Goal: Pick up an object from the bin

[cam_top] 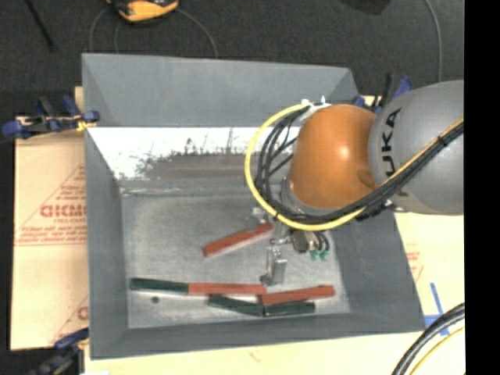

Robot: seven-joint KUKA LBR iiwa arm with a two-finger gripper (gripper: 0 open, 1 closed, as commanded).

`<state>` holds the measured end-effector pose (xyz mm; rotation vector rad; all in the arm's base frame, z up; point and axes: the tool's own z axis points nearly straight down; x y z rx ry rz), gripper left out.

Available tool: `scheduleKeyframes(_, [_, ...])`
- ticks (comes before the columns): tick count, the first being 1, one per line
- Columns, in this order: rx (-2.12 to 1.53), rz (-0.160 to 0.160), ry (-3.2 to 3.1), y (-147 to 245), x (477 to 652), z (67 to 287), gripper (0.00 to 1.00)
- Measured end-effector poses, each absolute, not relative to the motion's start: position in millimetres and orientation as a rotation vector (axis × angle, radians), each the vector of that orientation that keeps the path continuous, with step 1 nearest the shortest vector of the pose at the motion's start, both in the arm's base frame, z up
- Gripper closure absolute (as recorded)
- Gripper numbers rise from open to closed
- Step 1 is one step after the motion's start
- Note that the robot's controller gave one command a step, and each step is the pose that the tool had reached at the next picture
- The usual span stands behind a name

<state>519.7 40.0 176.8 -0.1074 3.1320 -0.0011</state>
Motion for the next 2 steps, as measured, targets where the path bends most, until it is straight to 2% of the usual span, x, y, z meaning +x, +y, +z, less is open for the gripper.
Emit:
scheduleKeyframes(1, [-0.402, -0.001, 3.112, 46.5, 588.3, 162.2, 0.00])
scheduleKeyframes(2, [-0.210, 0.002, 3.130, 36.3, 613.6, 148.5, 0.00])
